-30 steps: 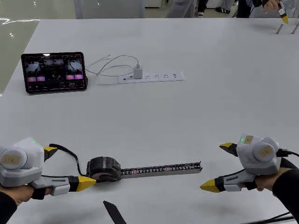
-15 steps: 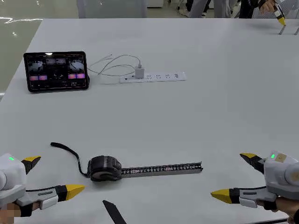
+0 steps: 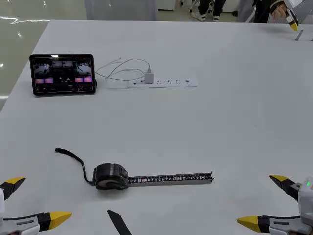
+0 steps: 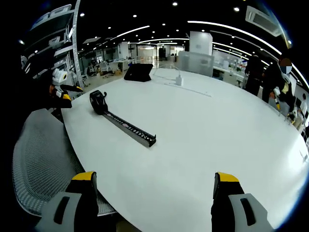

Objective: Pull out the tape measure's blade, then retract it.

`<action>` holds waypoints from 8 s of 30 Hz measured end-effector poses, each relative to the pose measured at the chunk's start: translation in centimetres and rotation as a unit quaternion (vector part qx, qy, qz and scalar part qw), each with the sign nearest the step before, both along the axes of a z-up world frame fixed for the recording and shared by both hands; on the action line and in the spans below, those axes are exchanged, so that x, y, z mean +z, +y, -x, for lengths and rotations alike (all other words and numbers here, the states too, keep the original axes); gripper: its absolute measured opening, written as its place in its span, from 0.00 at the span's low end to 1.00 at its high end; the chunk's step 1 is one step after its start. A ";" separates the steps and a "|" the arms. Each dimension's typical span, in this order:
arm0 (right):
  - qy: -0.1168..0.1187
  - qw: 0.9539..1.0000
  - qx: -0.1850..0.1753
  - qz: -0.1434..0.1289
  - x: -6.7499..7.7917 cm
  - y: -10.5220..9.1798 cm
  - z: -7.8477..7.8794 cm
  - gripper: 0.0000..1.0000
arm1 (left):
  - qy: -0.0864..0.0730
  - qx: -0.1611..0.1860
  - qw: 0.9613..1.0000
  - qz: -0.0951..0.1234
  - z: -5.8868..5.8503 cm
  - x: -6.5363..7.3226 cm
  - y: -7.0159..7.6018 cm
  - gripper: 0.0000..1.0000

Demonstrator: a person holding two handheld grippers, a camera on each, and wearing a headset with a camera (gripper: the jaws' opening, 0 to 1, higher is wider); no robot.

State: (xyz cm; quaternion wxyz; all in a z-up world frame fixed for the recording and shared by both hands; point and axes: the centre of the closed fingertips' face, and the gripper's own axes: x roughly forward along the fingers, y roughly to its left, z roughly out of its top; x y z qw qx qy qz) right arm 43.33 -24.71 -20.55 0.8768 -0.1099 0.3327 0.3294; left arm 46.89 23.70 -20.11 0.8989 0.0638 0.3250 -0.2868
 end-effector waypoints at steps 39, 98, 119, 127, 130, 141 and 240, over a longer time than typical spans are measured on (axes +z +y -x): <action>0.038 0.996 0.055 0.067 -0.3 -1.5 -0.7 0.99 | -0.002 -0.003 0.999 0.053 -1.5 2.2 -5.6 0.99; 0.073 0.934 0.307 0.166 -3.6 5.9 -7.5 0.80 | -0.031 0.128 0.990 0.046 -5.6 -0.8 -14.3 0.98; 0.087 0.912 0.354 0.189 -5.4 7.1 -7.3 0.42 | -0.060 0.176 0.981 0.050 -6.4 -1.2 -14.1 0.99; 0.092 0.905 0.370 0.186 -5.7 7.5 -7.0 0.25 | -0.069 0.179 0.980 0.053 -6.6 -1.1 -14.0 0.99; 0.093 0.906 0.369 0.186 -5.8 7.6 -7.2 0.23 | -0.070 0.178 0.980 0.052 -6.6 -1.0 -14.0 0.99; 0.083 0.896 0.389 0.198 -6.2 7.8 -7.2 0.12 | -0.077 0.183 0.979 0.051 -7.0 -1.0 -13.7 0.99; 0.125 0.900 0.350 0.229 -6.4 10.3 -7.4 0.09 | -0.011 0.200 0.979 0.044 -7.1 -4.0 -13.6 0.63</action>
